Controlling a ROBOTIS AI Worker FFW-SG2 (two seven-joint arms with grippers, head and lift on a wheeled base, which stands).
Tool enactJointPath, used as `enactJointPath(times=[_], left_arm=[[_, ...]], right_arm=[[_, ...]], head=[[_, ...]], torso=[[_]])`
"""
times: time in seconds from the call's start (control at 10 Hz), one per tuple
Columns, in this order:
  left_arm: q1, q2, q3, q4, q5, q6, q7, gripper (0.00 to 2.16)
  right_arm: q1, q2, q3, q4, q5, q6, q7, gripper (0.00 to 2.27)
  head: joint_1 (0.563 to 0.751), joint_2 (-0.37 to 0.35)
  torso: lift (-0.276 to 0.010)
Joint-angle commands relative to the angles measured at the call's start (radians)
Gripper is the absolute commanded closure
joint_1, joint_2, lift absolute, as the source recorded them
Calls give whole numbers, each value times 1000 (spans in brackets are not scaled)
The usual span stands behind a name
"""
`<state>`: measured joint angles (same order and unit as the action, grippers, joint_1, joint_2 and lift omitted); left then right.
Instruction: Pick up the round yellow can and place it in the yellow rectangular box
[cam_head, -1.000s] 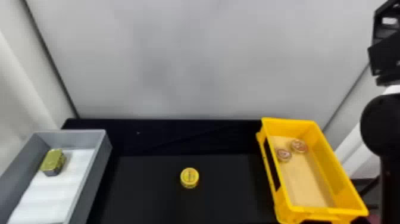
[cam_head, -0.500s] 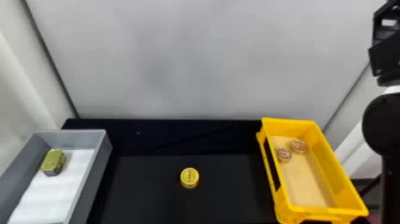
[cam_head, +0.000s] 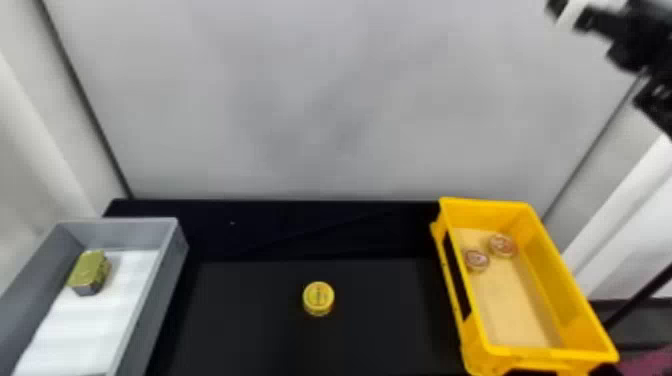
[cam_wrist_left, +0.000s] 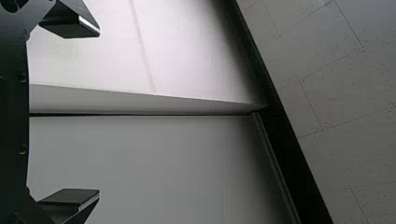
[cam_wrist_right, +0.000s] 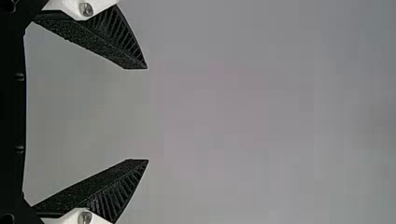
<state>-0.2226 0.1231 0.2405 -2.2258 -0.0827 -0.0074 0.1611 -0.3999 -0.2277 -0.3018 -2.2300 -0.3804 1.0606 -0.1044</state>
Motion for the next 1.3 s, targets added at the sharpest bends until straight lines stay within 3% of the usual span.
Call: enactJointPath(times=[0.0,0.1,0.2,0.4,0.6,0.8,0.9,1.0,1.2], left_arm=[[-7,-5,-9,2,1,0,0,75],[-6,-6,-7,2,1,0,0,73],[-6,-11,-7,3,1,-2,0,73],[-9,-20,-12,8,3,-8,0,73],[-12,-25,-16,11,4,-12,0,73],[-17,-31,-24,21,3,-26,2,73],[-20,-36,-29,29,4,-32,3,73],[-21,-39,-33,35,4,-39,5,73],[-26,-42,-46,49,4,-54,12,67]], right_arm=[[75,-131,-14,228,-184,-35,126,48],[113,-151,17,300,-170,-57,170,48],[142,-140,27,366,-135,-68,226,47],[148,-111,105,547,57,-89,493,39],[104,-88,253,717,201,-111,652,16],[15,13,300,886,520,-169,915,10],[-14,71,282,967,650,-232,982,10],[-39,105,279,1046,695,-289,988,-1],[-89,111,349,1188,713,-338,979,-2]], head=[[694,-78],[694,-78],[694,-78],[694,-78],[694,-78],[694,-78],[694,-78],[694,-78],[694,-78]], torso=[[-2],[-2],[-2],[-2],[-2],[-2],[-2],[-2],[-2]])
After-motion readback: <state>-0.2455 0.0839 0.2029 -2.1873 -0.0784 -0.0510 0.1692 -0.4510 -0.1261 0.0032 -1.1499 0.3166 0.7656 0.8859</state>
